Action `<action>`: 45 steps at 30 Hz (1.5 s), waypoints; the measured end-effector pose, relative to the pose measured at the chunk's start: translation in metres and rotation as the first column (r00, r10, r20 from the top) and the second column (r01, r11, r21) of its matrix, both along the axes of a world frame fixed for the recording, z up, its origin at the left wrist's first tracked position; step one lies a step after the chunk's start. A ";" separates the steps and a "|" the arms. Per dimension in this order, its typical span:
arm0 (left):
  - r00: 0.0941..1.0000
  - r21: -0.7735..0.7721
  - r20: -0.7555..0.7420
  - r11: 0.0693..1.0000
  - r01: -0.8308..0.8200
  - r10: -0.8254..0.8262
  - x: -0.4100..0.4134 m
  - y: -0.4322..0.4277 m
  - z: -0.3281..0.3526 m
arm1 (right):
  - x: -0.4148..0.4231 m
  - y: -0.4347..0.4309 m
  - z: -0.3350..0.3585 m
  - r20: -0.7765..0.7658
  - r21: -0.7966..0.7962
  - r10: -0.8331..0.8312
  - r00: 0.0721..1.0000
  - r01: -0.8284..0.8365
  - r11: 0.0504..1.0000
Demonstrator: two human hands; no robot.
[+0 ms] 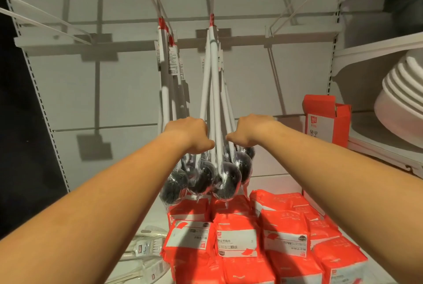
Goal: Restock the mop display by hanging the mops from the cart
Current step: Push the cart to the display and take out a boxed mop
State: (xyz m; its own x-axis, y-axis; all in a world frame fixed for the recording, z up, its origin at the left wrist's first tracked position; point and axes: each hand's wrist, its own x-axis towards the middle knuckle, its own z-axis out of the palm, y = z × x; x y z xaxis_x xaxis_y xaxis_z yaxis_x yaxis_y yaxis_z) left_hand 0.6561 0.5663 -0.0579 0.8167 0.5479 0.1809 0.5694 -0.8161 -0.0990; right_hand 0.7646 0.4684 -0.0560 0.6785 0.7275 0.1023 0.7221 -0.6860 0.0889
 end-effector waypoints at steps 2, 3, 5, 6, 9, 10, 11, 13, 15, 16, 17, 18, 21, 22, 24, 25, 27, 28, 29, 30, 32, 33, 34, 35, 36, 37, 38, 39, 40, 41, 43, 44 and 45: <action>1.000 0.001 -0.003 1.000 0.022 -0.022 0.001 0.004 -0.001 | 0.001 0.002 -0.001 -0.007 0.003 -0.022 1.000 0.022 1.000; 0.999 0.001 -0.004 0.999 0.035 -0.035 0.003 0.005 -0.001 | 0.002 0.002 -0.002 -0.014 0.005 -0.034 0.999 0.034 0.999; 0.998 0.006 -0.017 0.998 0.066 -0.066 0.006 0.006 -0.002 | 0.002 -0.001 -0.004 -0.024 0.014 -0.061 0.998 0.062 0.998; 0.996 0.008 -0.025 0.996 0.086 -0.086 0.008 0.006 -0.003 | 0.002 -0.003 -0.005 -0.029 0.016 -0.077 0.997 0.078 0.997; 0.986 0.027 -0.035 0.986 0.164 -0.163 0.018 0.002 -0.005 | 0.001 -0.011 -0.011 -0.052 0.010 -0.143 0.988 0.144 0.990; 0.980 0.030 -0.040 0.980 0.195 -0.194 0.022 0.000 -0.006 | 0.001 -0.016 -0.013 -0.059 0.010 -0.167 0.984 0.167 0.986; 0.973 0.031 -0.048 0.973 0.229 -0.227 0.027 -0.004 -0.009 | 0.001 -0.022 -0.015 -0.065 0.014 -0.196 0.978 0.197 0.980; 0.954 0.031 -0.069 0.955 0.295 -0.292 0.037 -0.016 -0.015 | 0.002 -0.039 -0.022 -0.065 0.019 -0.261 0.963 0.263 0.965; 0.928 0.042 -0.093 0.930 0.365 -0.360 0.047 -0.032 -0.025 | 0.002 -0.061 -0.032 -0.076 0.023 -0.346 0.935 0.349 0.937; 0.915 0.042 -0.103 0.918 0.395 -0.389 0.052 -0.040 -0.030 | 0.003 -0.071 -0.038 -0.082 0.027 -0.380 0.921 0.383 0.923; 0.893 0.031 -0.118 0.897 0.441 -0.435 0.060 -0.052 -0.038 | 0.003 -0.087 -0.047 -0.102 0.020 -0.425 0.899 0.429 0.903; 0.872 0.021 -0.129 0.878 0.478 -0.472 0.066 -0.062 -0.046 | 0.002 -0.100 -0.055 -0.122 0.014 -0.457 0.881 0.462 0.887; 0.780 -0.019 -0.148 0.790 0.613 -0.608 0.082 -0.105 -0.070 | -0.006 -0.150 -0.081 -0.166 -0.030 -0.580 0.797 0.584 0.811; 0.740 -0.034 -0.158 0.753 0.657 -0.654 0.086 -0.123 -0.079 | -0.010 -0.171 -0.090 -0.166 -0.042 -0.623 0.764 0.626 0.779; 0.651 -0.057 -0.181 0.669 0.741 -0.737 0.093 -0.165 -0.095 | -0.025 -0.216 -0.107 -0.172 -0.069 -0.701 0.692 0.702 0.709; 0.604 -0.071 -0.188 0.624 0.778 -0.774 0.093 -0.187 -0.100 | -0.033 -0.240 -0.113 -0.180 -0.085 -0.739 0.649 0.738 0.669; 0.513 -0.092 -0.203 0.537 0.838 -0.834 0.093 -0.232 -0.108 | -0.053 -0.286 -0.122 -0.192 -0.113 -0.811 0.553 0.808 0.578; 0.465 -0.098 -0.214 0.492 0.865 -0.859 0.091 -0.256 -0.111 | -0.063 -0.308 -0.126 -0.197 -0.126 -0.841 0.504 0.837 0.532; 0.416 -0.100 -0.226 0.446 0.890 -0.881 0.087 -0.281 -0.114 | -0.074 -0.331 -0.130 -0.204 -0.135 -0.867 0.454 0.864 0.484; 0.366 -0.099 -0.237 0.397 0.912 -0.900 0.082 -0.306 -0.117 | -0.085 -0.354 -0.133 -0.207 -0.136 -0.889 0.408 0.888 0.440; 0.267 -0.111 -0.248 0.301 0.947 -0.931 0.068 -0.356 -0.122 | -0.110 -0.395 -0.139 -0.209 -0.139 -0.922 0.325 0.924 0.357; 0.228 -0.121 -0.249 0.264 0.957 -0.941 0.060 -0.379 -0.126 | -0.122 -0.415 -0.142 -0.211 -0.143 -0.936 0.283 0.938 0.316; 0.193 -0.126 -0.250 0.229 0.965 -0.949 0.051 -0.403 -0.128 | -0.135 -0.434 -0.144 -0.210 -0.149 -0.947 0.242 0.950 0.276; 0.161 -0.129 -0.250 0.198 0.972 -0.955 0.041 -0.425 -0.131 | -0.147 -0.452 -0.146 -0.212 -0.158 -0.957 0.199 0.959 0.234; 0.130 -0.131 -0.253 0.167 0.977 -0.959 0.032 -0.447 -0.133 | -0.159 -0.470 -0.149 -0.212 -0.161 -0.964 0.162 0.967 0.198; 0.098 -0.133 -0.256 0.136 0.982 -0.962 0.022 -0.468 -0.135 | -0.171 -0.488 -0.152 -0.215 -0.160 -0.968 0.128 0.973 0.164; 0.067 -0.134 -0.258 0.105 0.985 -0.964 0.012 -0.488 -0.136 | -0.182 -0.506 -0.155 -0.217 -0.158 -0.971 0.100 0.978 0.136; 0.039 -0.136 -0.260 0.076 0.988 -0.965 0.002 -0.509 -0.138 | -0.193 -0.524 -0.158 -0.224 -0.158 -0.972 0.069 0.982 0.106; 0.013 -0.138 -0.261 0.051 0.989 -0.965 -0.008 -0.529 -0.140 | -0.204 -0.542 -0.160 -0.224 -0.162 -0.974 0.042 0.984 0.080; -0.011 -0.138 -0.264 0.026 0.990 -0.965 -0.017 -0.548 -0.142 | -0.216 -0.559 -0.162 -0.217 -0.169 -0.976 0.013 0.984 0.051; -0.057 -0.139 -0.268 -0.020 0.990 -0.962 -0.033 -0.587 -0.147 | -0.238 -0.591 -0.167 -0.199 -0.167 -0.979 -0.039 0.986 -0.006; -0.080 -0.139 -0.270 -0.044 0.989 -0.960 -0.042 -0.606 -0.150 | -0.249 -0.606 -0.171 -0.203 -0.164 -0.977 -0.064 0.986 -0.031; -0.103 -0.139 -0.272 -0.067 0.988 -0.957 -0.050 -0.624 -0.153 | -0.259 -0.621 -0.175 -0.216 -0.167 -0.972 -0.094 0.984 -0.058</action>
